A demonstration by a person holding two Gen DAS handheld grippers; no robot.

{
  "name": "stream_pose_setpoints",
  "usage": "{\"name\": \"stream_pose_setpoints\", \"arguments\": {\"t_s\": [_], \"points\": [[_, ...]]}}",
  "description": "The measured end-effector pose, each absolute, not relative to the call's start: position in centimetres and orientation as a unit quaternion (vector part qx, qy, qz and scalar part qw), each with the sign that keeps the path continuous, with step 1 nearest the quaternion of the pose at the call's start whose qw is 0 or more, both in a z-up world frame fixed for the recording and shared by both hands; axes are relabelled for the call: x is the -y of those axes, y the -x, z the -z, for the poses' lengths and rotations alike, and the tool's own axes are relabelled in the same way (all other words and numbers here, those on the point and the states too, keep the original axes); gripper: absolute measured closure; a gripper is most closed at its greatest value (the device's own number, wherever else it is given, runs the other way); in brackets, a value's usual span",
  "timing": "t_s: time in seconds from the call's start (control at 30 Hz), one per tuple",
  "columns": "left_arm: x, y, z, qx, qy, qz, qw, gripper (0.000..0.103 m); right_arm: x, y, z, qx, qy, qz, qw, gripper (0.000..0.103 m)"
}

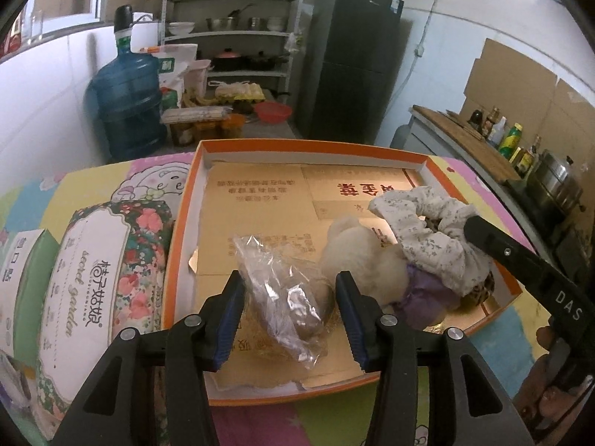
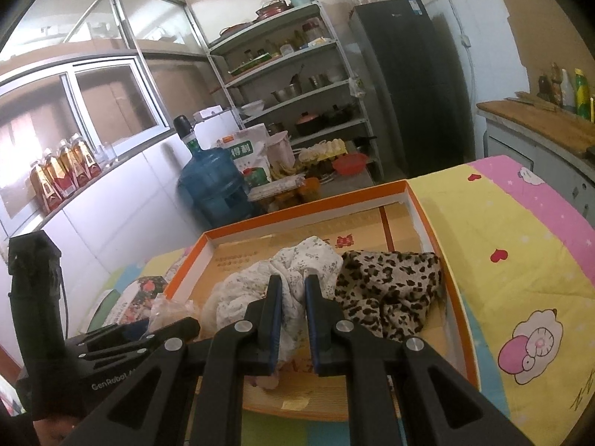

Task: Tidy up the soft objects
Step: 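Lower the bun and floral cloth into the box and open both tools, then move both tools back toward the remaining items on the quilt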

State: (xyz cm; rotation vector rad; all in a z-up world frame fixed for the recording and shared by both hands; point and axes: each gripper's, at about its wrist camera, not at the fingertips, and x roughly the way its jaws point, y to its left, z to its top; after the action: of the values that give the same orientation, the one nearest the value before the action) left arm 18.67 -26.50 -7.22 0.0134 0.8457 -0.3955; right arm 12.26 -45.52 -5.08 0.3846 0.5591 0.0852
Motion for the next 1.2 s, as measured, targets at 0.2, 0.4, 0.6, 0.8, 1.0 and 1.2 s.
{"name": "stream_pose_setpoints", "arguments": {"t_s": [0.2,0.4,0.6,0.8,1.0,1.2], "points": [[26.3,-18.4,6.7,-0.398,-0.007,0.192,0.897,0.040,45.7,-12.4,5.2,-0.274,-0.192,-0.036,0.942,0.089],[26.0,-17.5,5.4,-0.372,-0.015,0.182,0.910,0.034,45.7,-12.4,5.2,-0.271,-0.192,-0.030,0.943,0.074],[25.5,-16.1,3.6,-0.343,-0.024,0.182,0.921,0.034,46.0,-11.8,5.0,-0.258,-0.196,-0.027,0.946,0.060],[24.4,-14.3,1.8,-0.316,-0.024,0.182,0.931,0.034,45.9,-11.4,4.6,-0.256,-0.197,-0.024,0.946,0.060],[22.6,-13.0,0.6,-0.306,-0.012,0.180,0.935,0.034,45.4,-10.3,3.6,-0.248,-0.194,-0.023,0.949,0.060],[20.7,-11.6,0.0,-0.300,0.002,0.180,0.937,0.034,44.6,-8.7,2.6,-0.242,-0.189,-0.022,0.952,0.060]]}}
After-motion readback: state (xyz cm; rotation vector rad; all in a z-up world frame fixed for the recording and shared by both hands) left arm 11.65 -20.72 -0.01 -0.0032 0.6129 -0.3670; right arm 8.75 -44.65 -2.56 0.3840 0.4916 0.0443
